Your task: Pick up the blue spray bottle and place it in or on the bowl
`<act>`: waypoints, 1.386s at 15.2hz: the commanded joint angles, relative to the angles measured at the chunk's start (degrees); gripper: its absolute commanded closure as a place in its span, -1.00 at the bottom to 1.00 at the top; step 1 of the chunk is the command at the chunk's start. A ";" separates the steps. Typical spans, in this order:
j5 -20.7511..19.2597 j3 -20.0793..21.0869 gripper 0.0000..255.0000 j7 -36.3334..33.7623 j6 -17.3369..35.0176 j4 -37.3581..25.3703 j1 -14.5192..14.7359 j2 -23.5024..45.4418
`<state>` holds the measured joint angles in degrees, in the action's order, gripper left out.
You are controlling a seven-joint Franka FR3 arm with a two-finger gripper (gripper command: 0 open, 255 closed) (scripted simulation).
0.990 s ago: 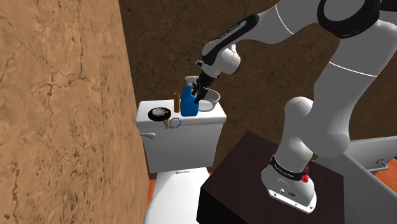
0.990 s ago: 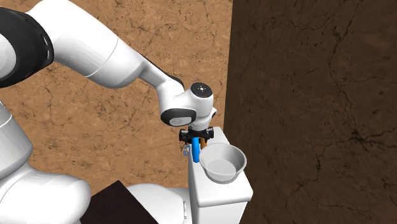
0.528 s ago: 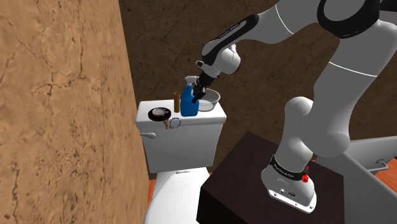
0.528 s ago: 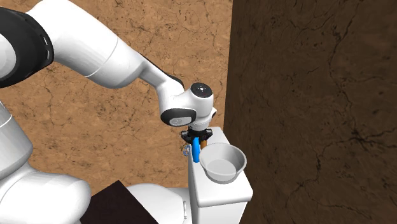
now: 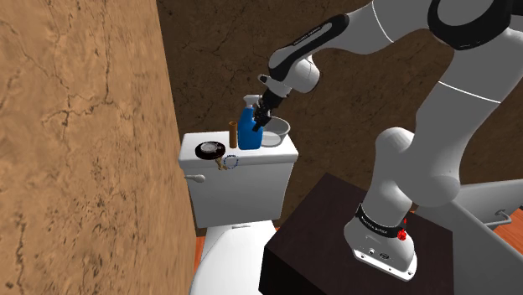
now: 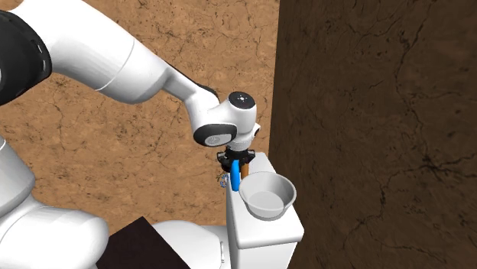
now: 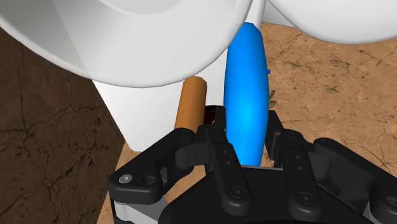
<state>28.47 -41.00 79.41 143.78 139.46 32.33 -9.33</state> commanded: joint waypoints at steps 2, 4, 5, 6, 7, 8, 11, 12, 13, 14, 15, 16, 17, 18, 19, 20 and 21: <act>-3.02 0.79 1.00 -2.71 -1.69 -0.74 -1.01 -1.81; -4.76 1.38 1.00 -4.40 -2.85 -1.29 -1.63 -2.95; -5.56 1.68 1.00 -5.19 -3.46 -1.59 -1.92 -3.48; -6.31 1.99 1.00 -5.94 -4.08 -1.91 -2.22 -3.99; -7.02 2.28 1.00 -6.66 -4.70 -2.24 -2.50 -4.48; -7.68 2.57 1.00 -7.35 -5.34 -2.59 -2.77 -4.95; -9.47 3.38 1.00 -9.28 -7.30 -3.73 -3.49 -6.26; -10.00 3.64 1.00 -9.87 -7.97 -4.14 -3.71 -6.66; -10.50 3.89 1.00 -10.44 -8.64 -4.57 -3.92 -7.04; -10.97 4.13 1.00 -10.99 -9.32 -5.00 -4.10 -7.41; -11.42 4.37 1.00 -11.52 -10.00 -5.46 -4.28 -7.76; -11.84 4.59 1.00 -12.04 -10.68 -5.92 -4.45 -8.09; -12.23 4.82 1.00 -12.53 -11.37 -6.40 -4.61 -8.41; -12.61 5.03 1.00 -13.00 -12.06 -6.89 -4.76 -8.71; -12.96 5.24 1.00 -13.46 -12.75 -7.40 -4.90 -8.99; -13.29 5.44 1.00 -13.91 -13.45 -7.91 -5.03 -9.27; -13.60 5.63 1.00 -14.34 -14.14 -8.44 -5.15 -9.52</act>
<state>15.22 -35.57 65.54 130.41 131.63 27.31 -18.60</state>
